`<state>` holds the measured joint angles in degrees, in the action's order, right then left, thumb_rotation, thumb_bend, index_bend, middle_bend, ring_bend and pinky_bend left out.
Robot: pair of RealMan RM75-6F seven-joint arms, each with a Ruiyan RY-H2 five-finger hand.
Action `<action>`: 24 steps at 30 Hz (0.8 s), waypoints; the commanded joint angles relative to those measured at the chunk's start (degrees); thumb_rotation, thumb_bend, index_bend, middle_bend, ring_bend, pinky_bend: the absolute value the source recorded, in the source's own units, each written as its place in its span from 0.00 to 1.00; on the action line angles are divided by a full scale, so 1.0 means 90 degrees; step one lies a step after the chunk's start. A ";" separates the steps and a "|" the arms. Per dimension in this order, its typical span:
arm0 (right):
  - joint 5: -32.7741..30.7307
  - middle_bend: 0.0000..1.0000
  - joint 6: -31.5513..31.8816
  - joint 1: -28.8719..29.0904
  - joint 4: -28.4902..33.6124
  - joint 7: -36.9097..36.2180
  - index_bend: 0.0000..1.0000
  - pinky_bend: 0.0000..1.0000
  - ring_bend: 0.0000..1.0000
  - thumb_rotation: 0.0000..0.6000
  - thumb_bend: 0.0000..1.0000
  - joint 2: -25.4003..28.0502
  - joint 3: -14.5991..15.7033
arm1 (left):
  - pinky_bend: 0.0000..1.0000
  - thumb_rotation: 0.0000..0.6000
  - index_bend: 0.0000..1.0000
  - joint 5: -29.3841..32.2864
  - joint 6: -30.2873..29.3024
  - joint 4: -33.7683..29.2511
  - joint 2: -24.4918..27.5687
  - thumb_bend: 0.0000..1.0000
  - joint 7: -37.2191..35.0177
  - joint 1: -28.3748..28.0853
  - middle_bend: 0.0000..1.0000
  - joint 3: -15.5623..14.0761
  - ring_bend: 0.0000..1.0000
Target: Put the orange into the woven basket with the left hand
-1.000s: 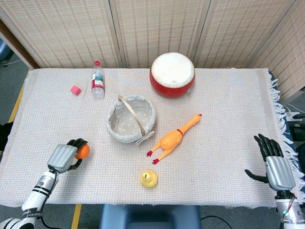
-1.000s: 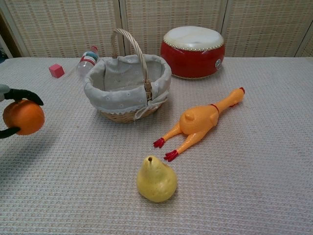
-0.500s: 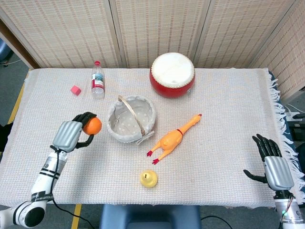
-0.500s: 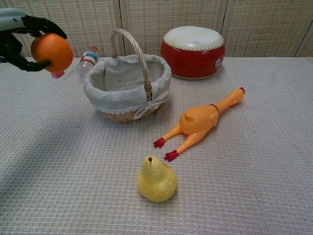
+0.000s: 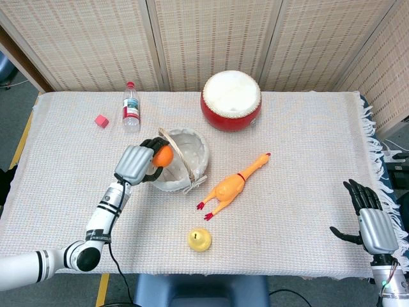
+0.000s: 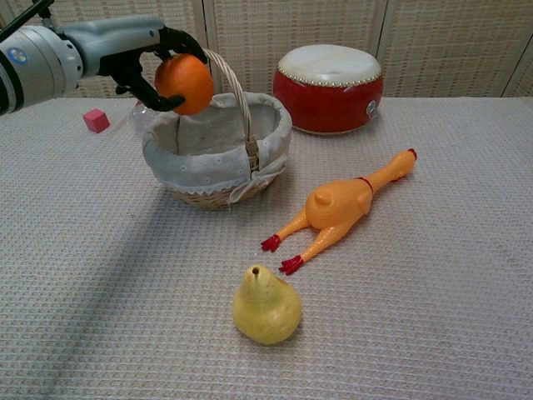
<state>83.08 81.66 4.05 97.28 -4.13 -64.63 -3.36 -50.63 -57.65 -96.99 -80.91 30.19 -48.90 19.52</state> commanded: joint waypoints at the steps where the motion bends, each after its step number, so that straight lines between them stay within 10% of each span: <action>1: 0.0001 0.00 -0.0006 -0.0001 0.0011 -0.0002 0.00 0.00 0.00 1.00 0.03 0.0003 0.0006 | 0.61 1.00 0.50 0.0235 0.0088 0.0163 -0.0146 0.57 0.0246 -0.0185 0.45 -0.0129 0.47; 4: -0.0006 0.00 -0.0017 -0.0001 0.0027 -0.0015 0.00 0.00 0.00 1.00 0.03 0.0010 0.0008 | 0.35 1.00 0.21 0.0572 0.0152 0.0240 -0.0215 0.45 0.0399 -0.0317 0.11 -0.0203 0.16; 7: -0.0022 0.00 -0.0037 0.0006 0.0029 -0.0028 0.00 0.00 0.00 1.00 0.03 0.0018 0.0004 | 0.20 1.00 0.05 0.0709 0.0168 0.0256 -0.0228 0.40 0.0336 -0.0361 0.00 -0.0208 0.01; 24: -0.0013 0.00 -0.0091 0.0029 0.0035 0.0087 0.00 0.00 0.00 1.00 0.03 0.0015 0.0032 | 0.13 1.00 0.00 0.0310 -0.0599 -0.0610 0.0561 0.38 -0.0256 0.0212 0.00 -0.0487 0.00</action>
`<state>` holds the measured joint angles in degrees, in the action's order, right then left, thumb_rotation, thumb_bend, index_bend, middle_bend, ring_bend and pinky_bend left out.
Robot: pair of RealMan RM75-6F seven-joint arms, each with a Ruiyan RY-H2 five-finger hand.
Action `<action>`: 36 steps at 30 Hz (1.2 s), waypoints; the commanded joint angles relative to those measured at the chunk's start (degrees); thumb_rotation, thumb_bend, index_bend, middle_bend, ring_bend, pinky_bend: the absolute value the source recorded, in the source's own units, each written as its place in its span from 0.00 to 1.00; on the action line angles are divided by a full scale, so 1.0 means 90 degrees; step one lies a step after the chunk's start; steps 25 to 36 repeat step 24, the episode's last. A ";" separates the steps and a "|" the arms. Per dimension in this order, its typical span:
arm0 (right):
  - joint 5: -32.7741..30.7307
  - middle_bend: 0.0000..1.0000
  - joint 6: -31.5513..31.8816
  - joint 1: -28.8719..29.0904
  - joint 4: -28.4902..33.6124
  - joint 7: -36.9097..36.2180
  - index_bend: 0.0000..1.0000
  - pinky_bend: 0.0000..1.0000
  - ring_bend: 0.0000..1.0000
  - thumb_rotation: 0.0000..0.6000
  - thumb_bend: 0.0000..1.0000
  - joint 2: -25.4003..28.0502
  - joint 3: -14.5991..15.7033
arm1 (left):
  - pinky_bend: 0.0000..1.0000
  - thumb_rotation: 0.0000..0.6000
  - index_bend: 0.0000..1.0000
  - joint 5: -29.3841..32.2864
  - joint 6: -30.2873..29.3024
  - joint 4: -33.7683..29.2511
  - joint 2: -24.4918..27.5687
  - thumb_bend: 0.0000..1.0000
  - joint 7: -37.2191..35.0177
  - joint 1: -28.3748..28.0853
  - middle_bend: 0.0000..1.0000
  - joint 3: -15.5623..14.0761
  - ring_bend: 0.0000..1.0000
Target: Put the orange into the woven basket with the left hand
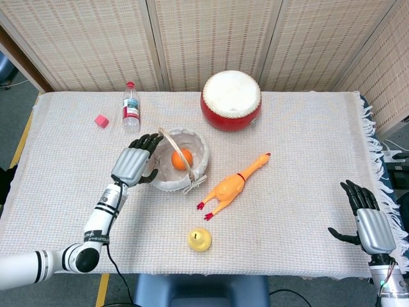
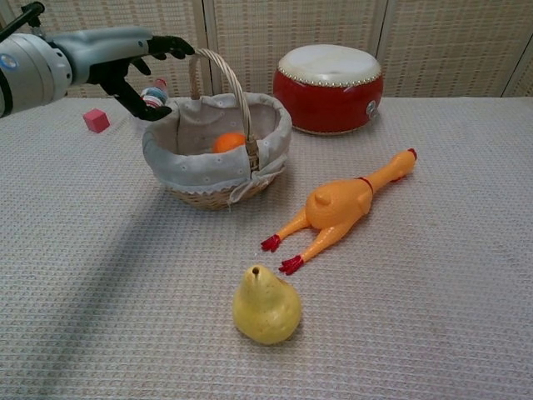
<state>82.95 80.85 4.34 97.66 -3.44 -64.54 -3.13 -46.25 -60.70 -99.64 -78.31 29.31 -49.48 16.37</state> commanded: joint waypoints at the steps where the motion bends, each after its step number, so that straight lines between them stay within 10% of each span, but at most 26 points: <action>1: -0.0002 0.00 -0.0004 -0.0006 -0.0008 0.0016 0.00 0.00 0.00 1.00 0.03 0.0012 0.0012 | 0.13 1.00 0.00 -0.0280 -0.0368 -0.0445 0.0392 0.38 -0.0214 0.0402 0.00 -0.0212 0.00; 9: 0.0112 0.00 0.0079 -0.0054 -0.0015 0.0155 0.00 0.00 0.00 1.00 0.03 0.0032 0.0080 | 0.13 1.00 0.00 -0.1992 -0.1671 -0.1084 0.1457 0.38 -0.1305 0.2099 0.00 -0.1407 0.00; 17: 0.0236 0.00 0.0125 -0.0054 0.0028 0.0394 0.00 0.00 0.00 1.00 0.03 -0.0040 0.0129 | 0.12 1.00 0.00 -0.3386 -0.2853 -0.0229 0.1550 0.38 -0.2302 0.3498 0.00 -0.2303 0.00; 36: 0.0263 0.00 0.0115 -0.0031 0.0006 0.0553 0.00 0.00 0.00 1.00 0.03 -0.0107 0.0135 | 0.12 1.00 0.00 -0.3729 -0.3174 0.0497 0.1283 0.38 -0.2803 0.4007 0.00 -0.2352 0.00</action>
